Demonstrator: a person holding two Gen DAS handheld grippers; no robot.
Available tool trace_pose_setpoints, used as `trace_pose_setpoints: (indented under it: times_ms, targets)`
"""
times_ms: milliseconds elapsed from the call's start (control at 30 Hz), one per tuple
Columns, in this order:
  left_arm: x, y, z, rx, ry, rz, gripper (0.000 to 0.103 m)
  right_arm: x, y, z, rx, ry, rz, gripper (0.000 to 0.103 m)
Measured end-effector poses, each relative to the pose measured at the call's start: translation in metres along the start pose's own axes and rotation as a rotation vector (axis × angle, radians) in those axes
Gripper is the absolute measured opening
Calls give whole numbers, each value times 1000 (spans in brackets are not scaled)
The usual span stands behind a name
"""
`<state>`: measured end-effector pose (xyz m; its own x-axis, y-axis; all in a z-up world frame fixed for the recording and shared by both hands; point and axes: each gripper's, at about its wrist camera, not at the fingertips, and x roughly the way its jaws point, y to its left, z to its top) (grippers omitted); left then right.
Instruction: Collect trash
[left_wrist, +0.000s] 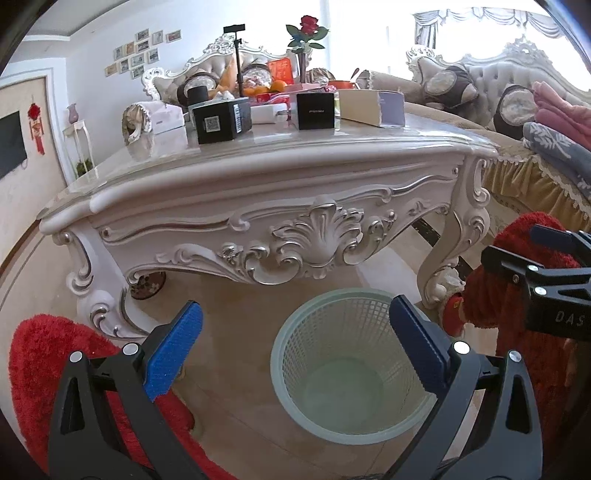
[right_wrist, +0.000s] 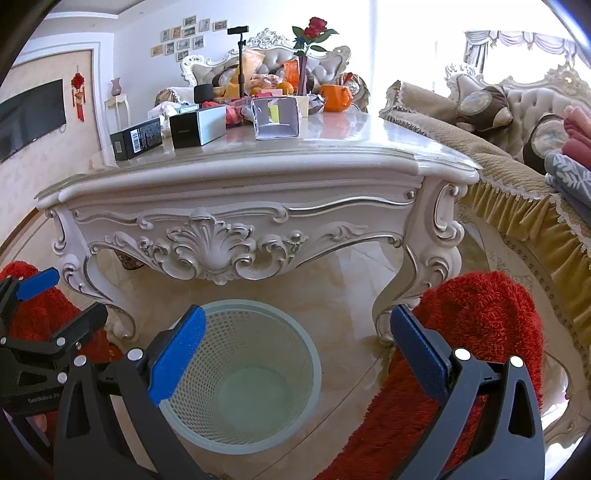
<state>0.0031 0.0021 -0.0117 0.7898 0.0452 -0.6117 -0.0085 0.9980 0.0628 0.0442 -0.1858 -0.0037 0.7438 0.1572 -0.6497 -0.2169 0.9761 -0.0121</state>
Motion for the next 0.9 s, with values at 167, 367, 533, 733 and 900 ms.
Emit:
trace_pose_setpoints:
  times_ms: [167,367,533,733,900]
  targets:
    - [3,-1,1,1,17,-1,98,2,0,-1,-1,12,4,96]
    - [6,0,0,-9,28,-2,98,4,-1,-1,1,22,7,96]
    - [7,-1,0,-5,35,1,98,5,-1,-2,0,29,8,96]
    - [8,-1,0,-5,36,2,98,6,-1,-2,-1,31,9,96]
    - [8,-1,0,-3,36,2,98,6,-1,-2,-1,33,9,96]
